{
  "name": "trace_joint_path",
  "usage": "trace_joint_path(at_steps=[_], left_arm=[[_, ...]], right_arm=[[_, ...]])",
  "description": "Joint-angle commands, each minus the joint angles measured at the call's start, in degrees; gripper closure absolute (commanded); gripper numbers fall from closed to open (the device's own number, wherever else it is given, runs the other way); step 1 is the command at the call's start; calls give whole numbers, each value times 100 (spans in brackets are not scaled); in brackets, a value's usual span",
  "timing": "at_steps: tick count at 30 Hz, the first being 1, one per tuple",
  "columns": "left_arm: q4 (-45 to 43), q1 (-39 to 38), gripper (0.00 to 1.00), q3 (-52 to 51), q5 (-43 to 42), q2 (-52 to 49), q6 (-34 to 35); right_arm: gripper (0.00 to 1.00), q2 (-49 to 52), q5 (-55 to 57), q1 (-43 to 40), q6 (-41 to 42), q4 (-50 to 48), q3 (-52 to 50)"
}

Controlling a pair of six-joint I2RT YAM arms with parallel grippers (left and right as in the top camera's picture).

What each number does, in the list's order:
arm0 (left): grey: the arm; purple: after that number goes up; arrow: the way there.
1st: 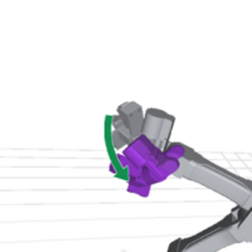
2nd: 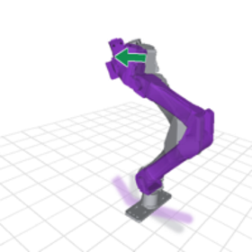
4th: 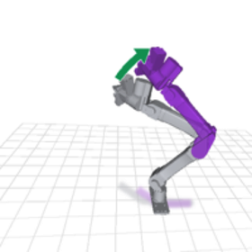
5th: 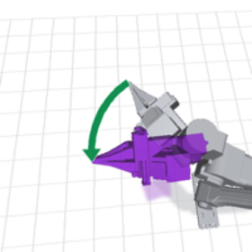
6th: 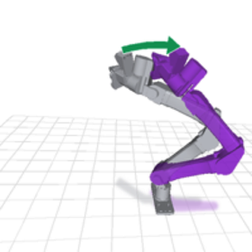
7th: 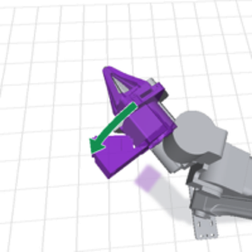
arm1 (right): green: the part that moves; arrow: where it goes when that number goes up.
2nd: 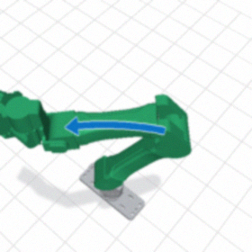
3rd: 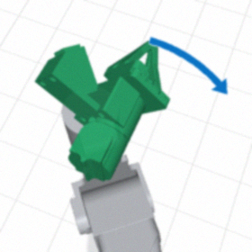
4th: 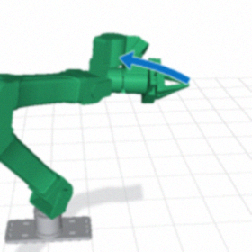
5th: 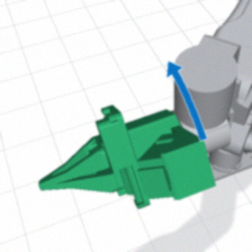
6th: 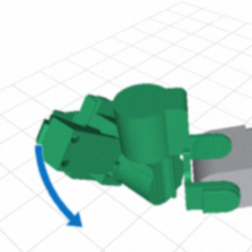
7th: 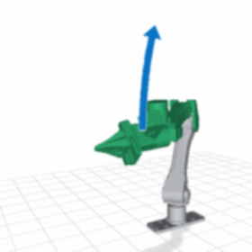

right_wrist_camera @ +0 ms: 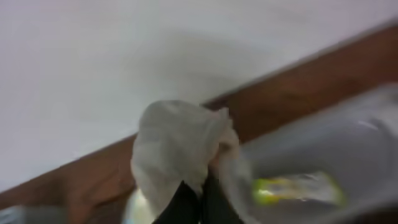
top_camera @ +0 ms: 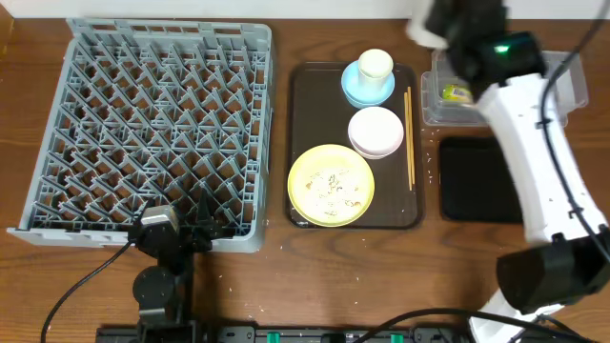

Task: Sort waste into correct bins and load items into the dishwasher
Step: 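Carry the tissue right and release it into the clear bin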

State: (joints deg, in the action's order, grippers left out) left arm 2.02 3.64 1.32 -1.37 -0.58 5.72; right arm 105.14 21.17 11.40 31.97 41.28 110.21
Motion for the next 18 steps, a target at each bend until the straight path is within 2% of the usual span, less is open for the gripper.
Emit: trace_joint_path(at_steps=[1,6,14,15,16,18], left_arm=[[203,-20,2,-109,52,35,-76],[203,-20,2,-109,52,35,-76],[203,-20,2,-109,55,35,-76],[203,-20,2,-109,52,35,-76],[203,-20,2,-109,52,35,-76],[203,-20,2,-109,52,35,-76]], right_arm=[[98,-33,223,-428,348,437,39],[98,122,260,-1034,444,841,17],[98,573,256,-1617,444,887,-42],[93,627,236,-1652,444,874,-42],[84,675,227,-1679,444,837,-42],[53,741,164,-1711,444,780,-42]])
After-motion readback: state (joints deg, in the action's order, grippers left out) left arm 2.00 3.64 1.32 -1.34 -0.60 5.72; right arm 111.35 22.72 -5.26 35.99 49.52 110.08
